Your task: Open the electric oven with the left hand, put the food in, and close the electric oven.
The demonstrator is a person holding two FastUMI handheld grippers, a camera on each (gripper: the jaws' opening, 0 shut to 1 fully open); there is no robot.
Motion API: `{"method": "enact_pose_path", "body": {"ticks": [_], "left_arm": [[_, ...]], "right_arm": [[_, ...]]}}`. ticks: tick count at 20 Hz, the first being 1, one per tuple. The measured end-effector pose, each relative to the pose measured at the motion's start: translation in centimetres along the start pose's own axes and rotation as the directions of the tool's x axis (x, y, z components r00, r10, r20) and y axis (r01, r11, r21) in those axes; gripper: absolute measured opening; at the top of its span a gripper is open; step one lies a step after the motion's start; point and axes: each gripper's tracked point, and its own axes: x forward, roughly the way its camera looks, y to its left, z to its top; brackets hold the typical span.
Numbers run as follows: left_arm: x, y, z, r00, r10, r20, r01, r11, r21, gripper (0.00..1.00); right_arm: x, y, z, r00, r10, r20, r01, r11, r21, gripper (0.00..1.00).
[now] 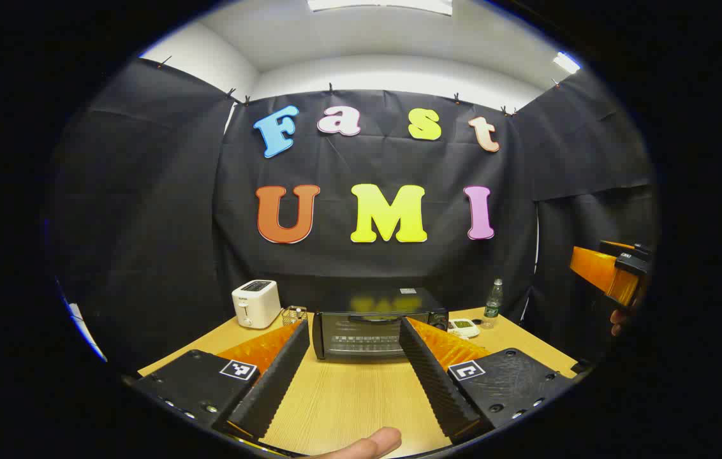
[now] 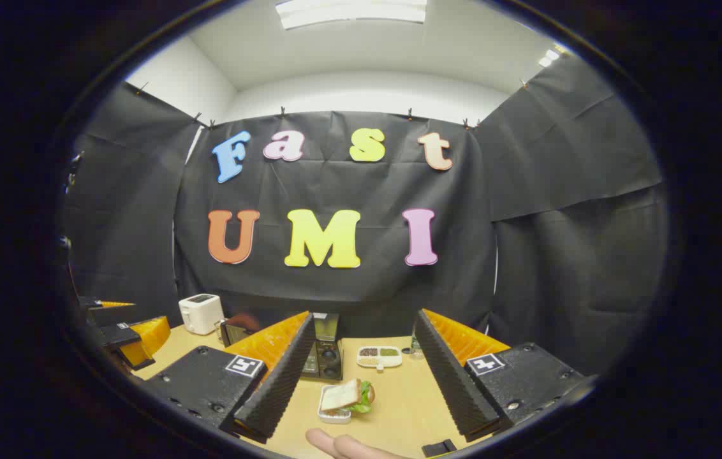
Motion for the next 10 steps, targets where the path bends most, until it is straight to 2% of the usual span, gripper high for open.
{"method": "enact_pose_path", "body": {"ticks": [10], "left_arm": [[-0.5,-0.6,1.1,0.999,-0.019,0.036,0.019,1.000,0.005,0.93]], "right_arm": [[-0.3,-1.6,-0.7,0.999,-0.027,-0.016,0.028,0.999,0.017,0.97]]}}
